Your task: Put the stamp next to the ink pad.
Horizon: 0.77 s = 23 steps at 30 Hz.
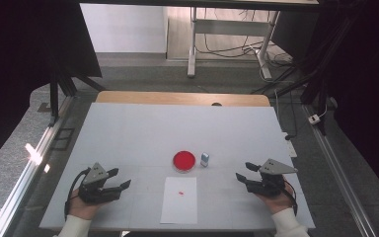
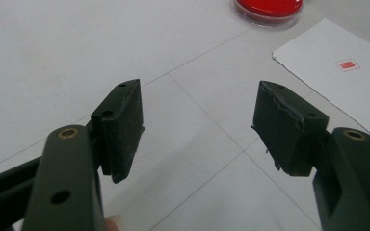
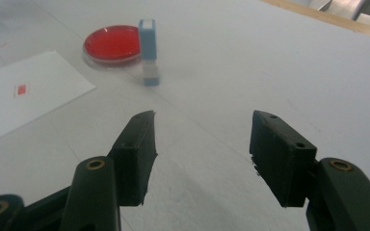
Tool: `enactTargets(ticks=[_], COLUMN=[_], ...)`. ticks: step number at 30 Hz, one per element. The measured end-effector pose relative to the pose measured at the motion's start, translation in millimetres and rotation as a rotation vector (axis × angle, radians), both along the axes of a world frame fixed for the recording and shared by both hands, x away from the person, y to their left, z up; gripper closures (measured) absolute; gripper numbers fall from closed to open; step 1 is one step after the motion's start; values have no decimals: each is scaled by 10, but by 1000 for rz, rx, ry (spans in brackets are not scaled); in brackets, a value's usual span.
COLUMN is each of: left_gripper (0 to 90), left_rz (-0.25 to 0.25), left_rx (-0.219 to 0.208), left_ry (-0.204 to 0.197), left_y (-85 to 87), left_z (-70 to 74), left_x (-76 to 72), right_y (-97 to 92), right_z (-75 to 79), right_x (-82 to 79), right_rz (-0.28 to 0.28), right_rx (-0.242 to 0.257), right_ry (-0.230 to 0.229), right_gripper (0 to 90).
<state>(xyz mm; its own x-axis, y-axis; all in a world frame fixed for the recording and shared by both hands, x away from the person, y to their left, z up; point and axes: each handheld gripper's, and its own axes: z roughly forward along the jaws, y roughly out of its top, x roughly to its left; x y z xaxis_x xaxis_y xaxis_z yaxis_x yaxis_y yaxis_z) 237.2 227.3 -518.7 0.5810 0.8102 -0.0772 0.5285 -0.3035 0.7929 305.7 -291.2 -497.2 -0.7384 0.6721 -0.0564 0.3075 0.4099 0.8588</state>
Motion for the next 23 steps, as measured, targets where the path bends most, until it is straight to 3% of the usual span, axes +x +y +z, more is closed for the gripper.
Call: enactTargets(ticks=[23], left_gripper=[344], left_rz=[-1], left_rx=[10], left_ry=[-1], left_y=[-20], left_z=[-5], left_x=[7], right_y=[-29], right_z=[-42], right_x=[0], right_rz=[5], right_rx=[-31], right_ry=[6], right_gripper=[425])
